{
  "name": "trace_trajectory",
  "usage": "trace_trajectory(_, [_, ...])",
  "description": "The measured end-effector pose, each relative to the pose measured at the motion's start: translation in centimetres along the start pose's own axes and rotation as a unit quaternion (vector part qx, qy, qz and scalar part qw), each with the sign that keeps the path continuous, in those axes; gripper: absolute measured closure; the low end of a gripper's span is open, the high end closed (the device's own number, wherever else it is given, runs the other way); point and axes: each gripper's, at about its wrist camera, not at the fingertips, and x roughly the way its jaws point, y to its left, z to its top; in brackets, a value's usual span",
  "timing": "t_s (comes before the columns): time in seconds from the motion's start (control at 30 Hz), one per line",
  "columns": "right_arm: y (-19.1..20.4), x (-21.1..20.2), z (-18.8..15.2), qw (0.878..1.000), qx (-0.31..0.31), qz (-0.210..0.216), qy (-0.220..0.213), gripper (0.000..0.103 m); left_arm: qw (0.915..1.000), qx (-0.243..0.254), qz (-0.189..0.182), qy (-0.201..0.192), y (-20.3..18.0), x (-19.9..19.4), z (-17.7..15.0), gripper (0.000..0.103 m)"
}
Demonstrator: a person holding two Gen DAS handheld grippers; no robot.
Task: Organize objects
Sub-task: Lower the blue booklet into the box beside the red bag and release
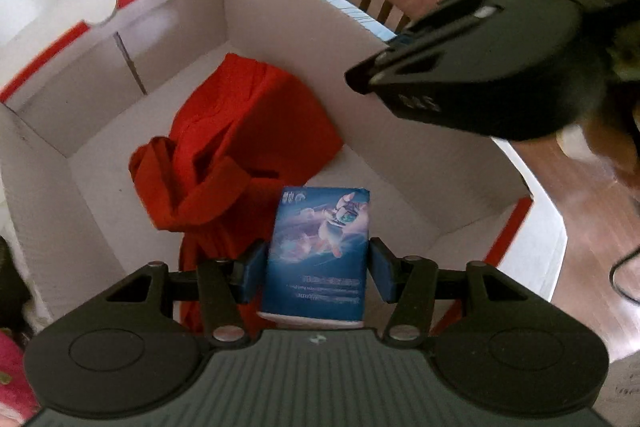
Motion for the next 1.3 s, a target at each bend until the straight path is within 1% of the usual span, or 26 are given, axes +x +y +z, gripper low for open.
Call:
trace_trajectory(0.03, [-0.1, 0.0, 0.0, 1.000, 0.000, 0.000, 0.000, 0.098, 1.0000, -0.004, 0.002, 0.004, 0.2, 0.3, 0.1, 0.052])
trace_trajectory(0.13, [-0.1, 0.0, 0.0, 1.000, 0.002, 0.002, 0.000, 0.098, 0.9992, -0.035, -0.010, 0.018, 1.1, 1.0, 0.2, 0.051])
trace_trajectory(0.3, [-0.2, 0.2, 0.0, 1.000, 0.001, 0.002, 0.001, 0.098, 0.9987, -0.047, -0.011, 0.015, 1.8, 1.1, 0.2, 0.049])
trace_trajectory(0.33, [-0.2, 0.2, 0.0, 1.000, 0.001, 0.002, 0.001, 0.098, 0.9987, -0.048, -0.014, 0.011, 1.8, 0.9, 0.1, 0.046])
trace_trajectory(0.43, [-0.2, 0.2, 0.0, 1.000, 0.000, 0.002, 0.001, 0.098, 0.9988, -0.045, -0.017, -0.004, 1.8, 0.1, -0.1, 0.040])
trace_trajectory(0.5, [-0.2, 0.2, 0.0, 1.000, 0.000, 0.002, 0.001, 0.098, 0.9989, -0.043, -0.018, -0.012, 1.6, -0.6, -0.2, 0.038])
trace_trajectory(0.77, [-0.2, 0.2, -0.1, 1.000, -0.002, 0.001, 0.000, 0.098, 0.9976, -0.039, -0.019, -0.054, 1.2, -3.7, -0.8, 0.038])
trace_trajectory(1.03, [-0.3, 0.2, -0.1, 1.000, -0.001, 0.001, 0.001, 0.098, 0.9941, -0.036, 0.008, -0.102, 1.4, -8.1, -2.0, 0.038])
trace_trajectory(1.17, [-0.2, 0.1, -0.1, 1.000, -0.007, 0.003, -0.001, 0.099, 0.9911, -0.051, 0.023, -0.121, 2.6, -10.1, -3.4, 0.038])
trace_trajectory(1.3, [-0.1, 0.1, -0.2, 1.000, -0.015, 0.004, -0.003, 0.099, 0.9870, -0.076, 0.040, -0.136, 4.3, -12.0, -5.5, 0.038])
